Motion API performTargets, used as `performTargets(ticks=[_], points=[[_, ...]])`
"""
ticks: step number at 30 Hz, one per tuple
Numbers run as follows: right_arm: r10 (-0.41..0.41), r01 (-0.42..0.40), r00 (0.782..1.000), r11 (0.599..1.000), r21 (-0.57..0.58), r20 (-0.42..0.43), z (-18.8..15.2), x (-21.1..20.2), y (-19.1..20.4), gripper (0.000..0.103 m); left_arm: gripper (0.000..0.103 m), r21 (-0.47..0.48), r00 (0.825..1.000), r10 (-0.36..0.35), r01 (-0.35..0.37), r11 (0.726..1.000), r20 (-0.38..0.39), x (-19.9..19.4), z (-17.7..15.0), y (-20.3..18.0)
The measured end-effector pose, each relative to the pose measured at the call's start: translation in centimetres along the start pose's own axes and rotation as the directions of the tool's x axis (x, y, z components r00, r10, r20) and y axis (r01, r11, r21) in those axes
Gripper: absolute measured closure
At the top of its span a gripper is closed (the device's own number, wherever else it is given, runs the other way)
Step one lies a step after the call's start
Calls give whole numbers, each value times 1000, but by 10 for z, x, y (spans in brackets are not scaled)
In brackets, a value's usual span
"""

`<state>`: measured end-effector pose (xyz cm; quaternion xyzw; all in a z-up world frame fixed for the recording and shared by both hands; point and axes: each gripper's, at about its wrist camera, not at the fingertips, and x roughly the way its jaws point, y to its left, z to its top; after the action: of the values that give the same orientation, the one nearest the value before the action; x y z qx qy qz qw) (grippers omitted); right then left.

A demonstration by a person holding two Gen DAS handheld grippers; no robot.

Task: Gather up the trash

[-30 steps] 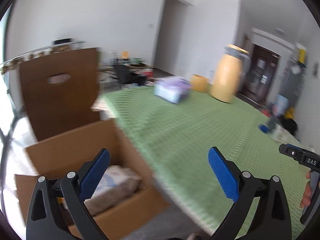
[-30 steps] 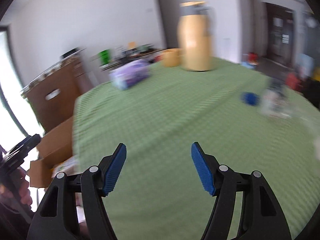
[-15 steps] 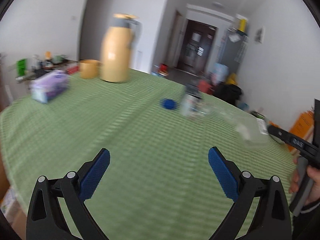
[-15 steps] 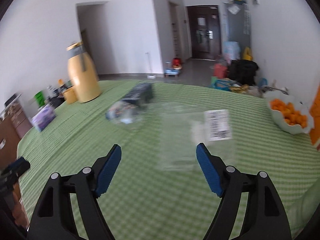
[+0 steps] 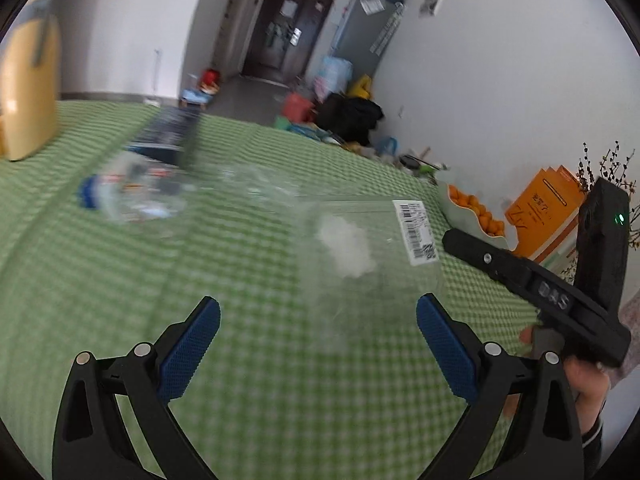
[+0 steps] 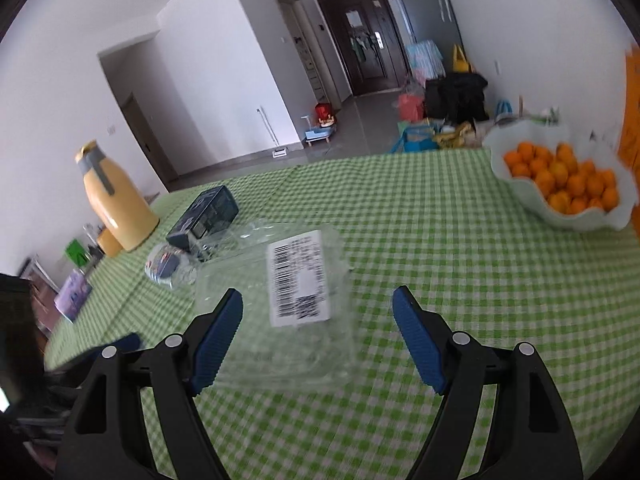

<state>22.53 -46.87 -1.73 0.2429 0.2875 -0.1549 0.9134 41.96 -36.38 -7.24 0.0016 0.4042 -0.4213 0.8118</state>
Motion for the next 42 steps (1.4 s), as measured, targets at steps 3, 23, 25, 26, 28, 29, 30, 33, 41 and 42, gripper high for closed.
performTargets(ticks=[3, 23, 25, 26, 28, 29, 30, 33, 41, 42], points=[[106, -104, 994, 990, 91, -21, 2, 10, -18, 29, 8, -40, 998, -30, 28, 999, -53, 33, 10, 3], [397, -387, 908, 917, 96, -133, 7, -6, -2, 73, 73, -158, 998, -68, 68, 985, 4, -50, 4, 17], [426, -421, 891, 905, 65, -156, 5, -8, 15, 72, 76, -179, 998, -55, 59, 982, 28, -71, -1, 25], [435, -433, 885, 900, 51, -164, 4, -9, 22, 71, 77, -189, 998, -48, 55, 980, 41, -80, -2, 28], [452, -456, 873, 890, 19, -186, 1, -10, 38, 70, 79, -207, 997, -33, 46, 977, 68, -99, -10, 37], [454, -461, 869, 887, 11, -196, -2, -8, 42, 70, 80, -213, 997, -26, 41, 976, 73, -104, -12, 40], [458, -468, 863, 883, 1, -215, -5, -7, 49, 70, 81, -221, 997, -17, 34, 975, 80, -111, -17, 45], [451, -471, 857, 882, -22, -252, -14, 0, 63, 70, 82, -235, 997, 10, 9, 972, 82, -121, -27, 51], [429, -466, 852, 882, -63, -299, -28, 13, 86, 70, 85, -267, 991, 110, -86, 960, 76, -150, -44, 82], [416, -452, 861, 890, -64, -293, -28, 14, 86, 70, 85, -266, 988, 129, -104, 958, 80, -154, -45, 84]])
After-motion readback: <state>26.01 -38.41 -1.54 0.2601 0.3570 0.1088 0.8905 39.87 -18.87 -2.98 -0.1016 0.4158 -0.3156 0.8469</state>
